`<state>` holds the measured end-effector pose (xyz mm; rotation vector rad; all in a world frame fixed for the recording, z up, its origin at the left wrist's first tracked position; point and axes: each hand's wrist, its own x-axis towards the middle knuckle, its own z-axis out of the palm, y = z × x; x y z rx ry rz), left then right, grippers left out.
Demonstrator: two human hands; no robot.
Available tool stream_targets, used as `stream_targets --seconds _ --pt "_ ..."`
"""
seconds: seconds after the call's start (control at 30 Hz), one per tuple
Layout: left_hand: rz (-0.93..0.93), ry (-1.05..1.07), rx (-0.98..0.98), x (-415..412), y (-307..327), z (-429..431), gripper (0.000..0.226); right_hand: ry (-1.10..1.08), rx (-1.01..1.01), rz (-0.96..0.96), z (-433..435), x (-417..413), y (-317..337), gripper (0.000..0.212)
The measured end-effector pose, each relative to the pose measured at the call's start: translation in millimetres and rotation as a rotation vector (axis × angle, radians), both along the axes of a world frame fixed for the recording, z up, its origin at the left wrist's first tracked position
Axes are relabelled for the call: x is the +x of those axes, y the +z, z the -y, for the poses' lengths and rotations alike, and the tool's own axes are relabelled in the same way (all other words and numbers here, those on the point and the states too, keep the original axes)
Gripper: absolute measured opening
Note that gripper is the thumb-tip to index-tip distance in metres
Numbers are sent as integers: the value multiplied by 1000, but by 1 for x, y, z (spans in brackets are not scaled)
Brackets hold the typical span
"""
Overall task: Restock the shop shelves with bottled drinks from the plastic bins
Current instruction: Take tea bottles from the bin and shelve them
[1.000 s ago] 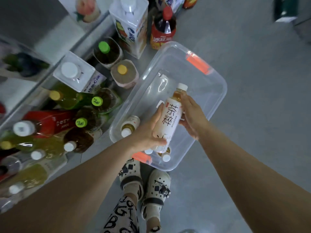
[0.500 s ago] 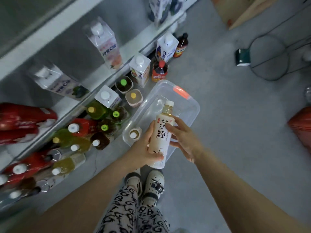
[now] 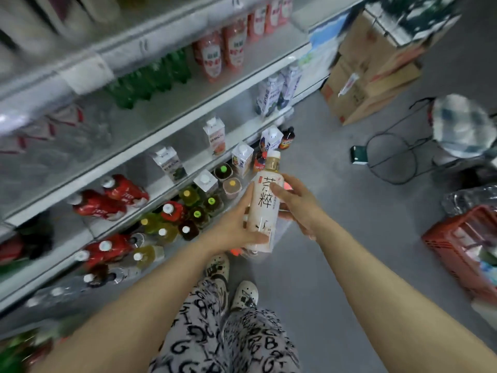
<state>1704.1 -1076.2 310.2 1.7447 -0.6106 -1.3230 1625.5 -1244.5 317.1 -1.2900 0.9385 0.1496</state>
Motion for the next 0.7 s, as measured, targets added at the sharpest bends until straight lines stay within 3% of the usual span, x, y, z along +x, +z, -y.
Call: stream_targets --seconds 0.17,0.23,0.33,0.5,0.7 --pt "113 18 -42 -1 73 -25 129 117 -93 111 -16 10 73 22" --pt "141 41 -61 0 94 -39 131 172 -128 146 -29 17 98 29" --pt "183 87 -68 2 119 -64 129 240 -176 174 -49 26 127 60" --pt "264 182 -121 0 164 -110 122 342 -238 250 -90 43 174 49" --pt "300 305 -194 10 214 -174 122 421 -325 385 -150 69 225 50"
